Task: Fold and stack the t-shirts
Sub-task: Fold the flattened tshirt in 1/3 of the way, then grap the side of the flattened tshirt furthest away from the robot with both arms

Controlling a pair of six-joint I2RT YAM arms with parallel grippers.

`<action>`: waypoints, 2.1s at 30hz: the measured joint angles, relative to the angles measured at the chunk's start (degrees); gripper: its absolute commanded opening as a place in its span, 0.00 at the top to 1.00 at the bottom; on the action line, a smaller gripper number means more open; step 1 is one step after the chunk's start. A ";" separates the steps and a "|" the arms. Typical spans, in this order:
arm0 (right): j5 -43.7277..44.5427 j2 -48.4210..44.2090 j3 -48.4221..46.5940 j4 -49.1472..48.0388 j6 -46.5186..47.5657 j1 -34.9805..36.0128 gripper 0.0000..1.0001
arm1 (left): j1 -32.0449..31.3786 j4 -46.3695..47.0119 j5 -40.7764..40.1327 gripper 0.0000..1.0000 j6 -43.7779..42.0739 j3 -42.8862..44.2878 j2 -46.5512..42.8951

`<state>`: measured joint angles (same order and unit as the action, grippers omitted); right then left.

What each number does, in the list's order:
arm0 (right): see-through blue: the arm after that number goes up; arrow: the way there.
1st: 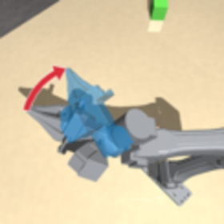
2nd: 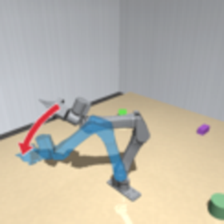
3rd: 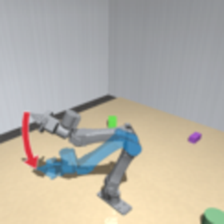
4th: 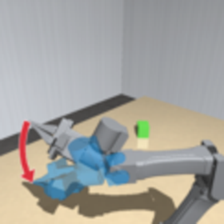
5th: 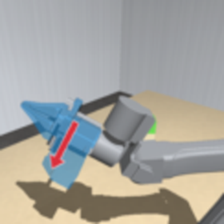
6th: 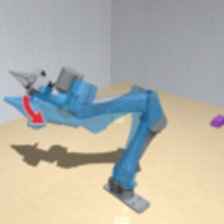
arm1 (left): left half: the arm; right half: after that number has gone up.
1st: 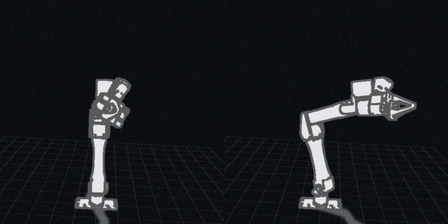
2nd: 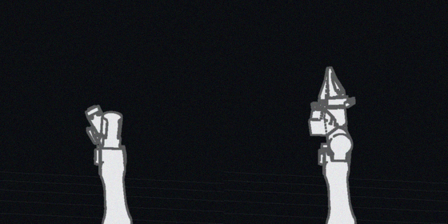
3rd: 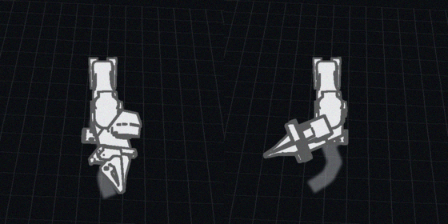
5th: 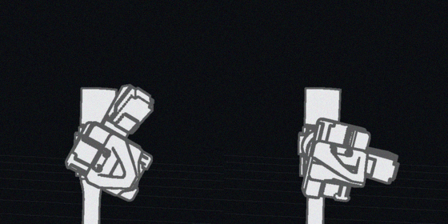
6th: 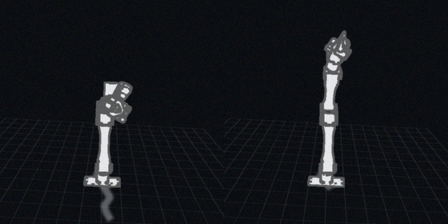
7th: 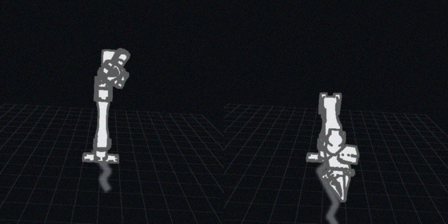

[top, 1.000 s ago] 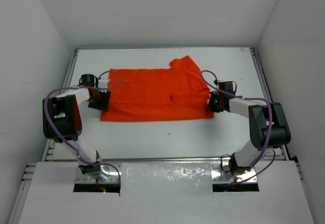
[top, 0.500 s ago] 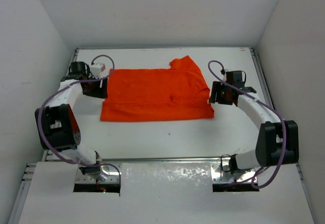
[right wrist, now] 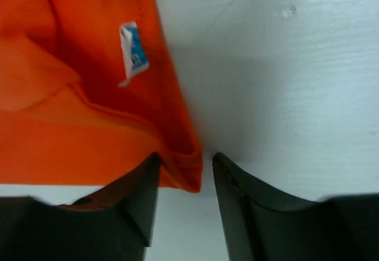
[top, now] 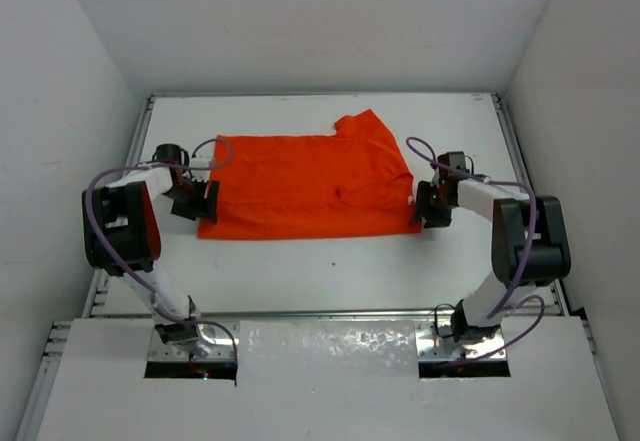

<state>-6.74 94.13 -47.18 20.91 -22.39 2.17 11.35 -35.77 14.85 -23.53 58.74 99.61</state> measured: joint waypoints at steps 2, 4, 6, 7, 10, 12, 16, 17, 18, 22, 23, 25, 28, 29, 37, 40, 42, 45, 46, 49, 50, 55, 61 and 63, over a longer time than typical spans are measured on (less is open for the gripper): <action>-1.51 1.75 -0.70 -1.22 -0.83 -0.50 0.62 | 0.00 0.63 0.37 0.43 0.31 0.13 0.57; -2.73 2.45 -0.72 -3.41 -1.62 -0.57 0.70 | 0.00 1.31 0.70 0.52 0.66 -0.02 0.63; -3.85 2.54 -0.20 -5.14 -2.34 -0.57 0.83 | 0.00 2.38 0.85 0.67 1.01 -0.39 0.63; -4.37 2.54 0.26 -5.90 -2.54 -0.55 0.87 | 0.00 2.99 0.85 0.81 1.03 -0.63 0.66; -5.53 1.99 1.60 -6.84 -3.23 -0.57 1.00 | 0.07 4.04 0.94 1.00 0.72 -1.16 0.68; -5.31 0.87 2.54 -6.64 -3.32 -0.55 1.00 | 0.28 4.13 1.22 1.00 0.42 -1.33 0.61; -4.24 -3.56 5.86 -2.89 -3.30 -0.59 1.00 | 0.37 3.30 1.25 1.00 -0.42 -1.64 0.13; -4.00 -5.22 6.97 -1.73 -3.37 -0.61 1.00 | 0.37 2.67 1.18 1.00 -0.81 -1.97 -0.28; -3.74 -7.08 8.07 -0.37 -3.52 -0.61 1.00 | 0.37 1.90 0.90 1.00 -1.36 -2.56 -0.83; -1.90 -15.41 12.37 4.79 -4.46 -0.59 1.00 | 0.33 -3.43 -0.66 1.00 -3.96 -6.16 -4.66; -1.25 -17.62 13.49 5.99 -4.68 -0.59 1.00 | 0.33 -5.11 -1.18 1.00 -4.79 -7.19 -5.97; -0.57 -21.51 15.47 8.22 -5.18 -0.59 1.00 | 0.26 -8.22 -2.08 0.93 -6.36 -8.83 -8.41; -0.31 -25.73 18.80 9.66 -5.99 -0.59 0.99 | 0.26 -10.29 -2.91 0.81 -8.22 -10.97 -10.60; -0.15 -26.80 20.24 9.66 -6.27 -0.59 0.95 | 0.26 -10.82 -3.28 0.76 -8.87 -11.76 -11.06; 2.45 -30.25 22.40 13.70 -7.10 -0.59 0.31 | 0.46 -13.99 -3.32 0.35 -10.82 -13.51 -11.93; 5.27 -30.32 17.25 17.46 -5.09 -0.61 0.31 | 1.90 -17.07 -3.39 0.34 -11.21 -9.29 -11.87; 6.36 -29.86 11.19 18.88 -2.80 -0.61 0.27 | 3.72 -19.43 -2.75 0.35 -11.17 -1.99 -11.10; 5.53 -25.62 -1.01 17.62 0.81 -0.61 0.21 | 6.01 -18.45 0.42 0.33 -9.73 11.69 -9.42; 4.66 -23.23 -4.96 16.90 1.75 -0.61 0.23 | 6.47 -16.96 1.42 0.33 -8.76 14.84 -9.01; 2.27 -12.31 -18.67 14.40 3.72 -0.59 0.27 | 6.86 -12.35 4.57 0.34 -4.44 21.14 -7.21; 1.92 -7.76 -23.02 14.10 4.00 -0.59 0.29 | 6.86 -10.54 5.55 0.35 -2.47 22.29 -5.75; -0.50 18.78 -47.56 12.85 3.48 -0.37 0.35 | 6.62 -1.40 8.46 0.35 5.16 22.69 5.05; -0.87 46.36 -71.30 14.53 2.14 1.25 0.35 | 4.55 7.30 8.70 0.34 10.51 22.05 15.54; -2.14 51.39 -76.72 14.73 1.07 1.88 0.36 | 2.97 9.62 8.74 0.33 11.50 22.32 17.62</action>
<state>-8.88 145.51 -123.90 35.64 -21.32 4.05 14.33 -26.15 23.59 -12.03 81.06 117.23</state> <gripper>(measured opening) 0.642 0.664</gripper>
